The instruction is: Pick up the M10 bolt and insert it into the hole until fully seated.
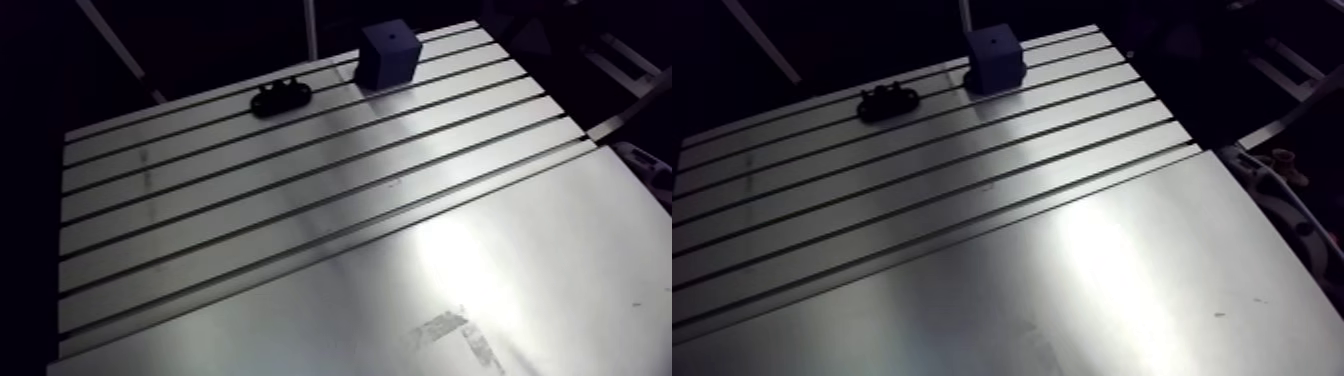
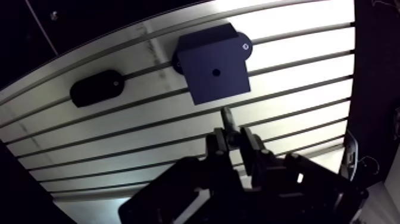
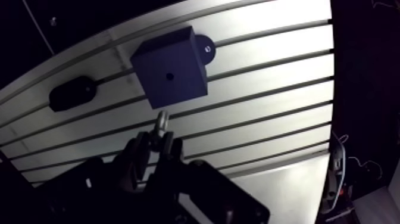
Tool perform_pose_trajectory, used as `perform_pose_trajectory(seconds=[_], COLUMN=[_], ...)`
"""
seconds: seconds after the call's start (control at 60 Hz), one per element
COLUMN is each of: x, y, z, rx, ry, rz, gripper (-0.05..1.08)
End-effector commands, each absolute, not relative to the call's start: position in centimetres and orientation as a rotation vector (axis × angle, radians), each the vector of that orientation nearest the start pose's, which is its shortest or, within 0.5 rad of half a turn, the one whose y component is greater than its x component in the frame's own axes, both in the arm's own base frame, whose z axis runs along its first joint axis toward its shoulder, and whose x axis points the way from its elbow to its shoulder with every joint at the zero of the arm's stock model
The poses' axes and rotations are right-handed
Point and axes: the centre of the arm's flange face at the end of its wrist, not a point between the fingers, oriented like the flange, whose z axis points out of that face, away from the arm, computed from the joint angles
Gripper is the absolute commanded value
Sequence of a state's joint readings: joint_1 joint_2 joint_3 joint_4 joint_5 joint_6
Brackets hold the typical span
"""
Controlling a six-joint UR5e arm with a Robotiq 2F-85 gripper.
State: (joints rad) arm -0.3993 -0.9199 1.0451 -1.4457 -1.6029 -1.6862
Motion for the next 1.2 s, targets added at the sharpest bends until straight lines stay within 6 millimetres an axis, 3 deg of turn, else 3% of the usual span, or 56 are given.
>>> perform_pose_trajectory(seconds=[0.017, 1.2], x=[-71.4, -72.1], y=[16.1, 16.0], z=[31.8, 29.6], rx=[0.413, 0.405], ry=[2.847, 2.863], rz=[-0.050, -0.054], gripper=[1.07, 1.08])
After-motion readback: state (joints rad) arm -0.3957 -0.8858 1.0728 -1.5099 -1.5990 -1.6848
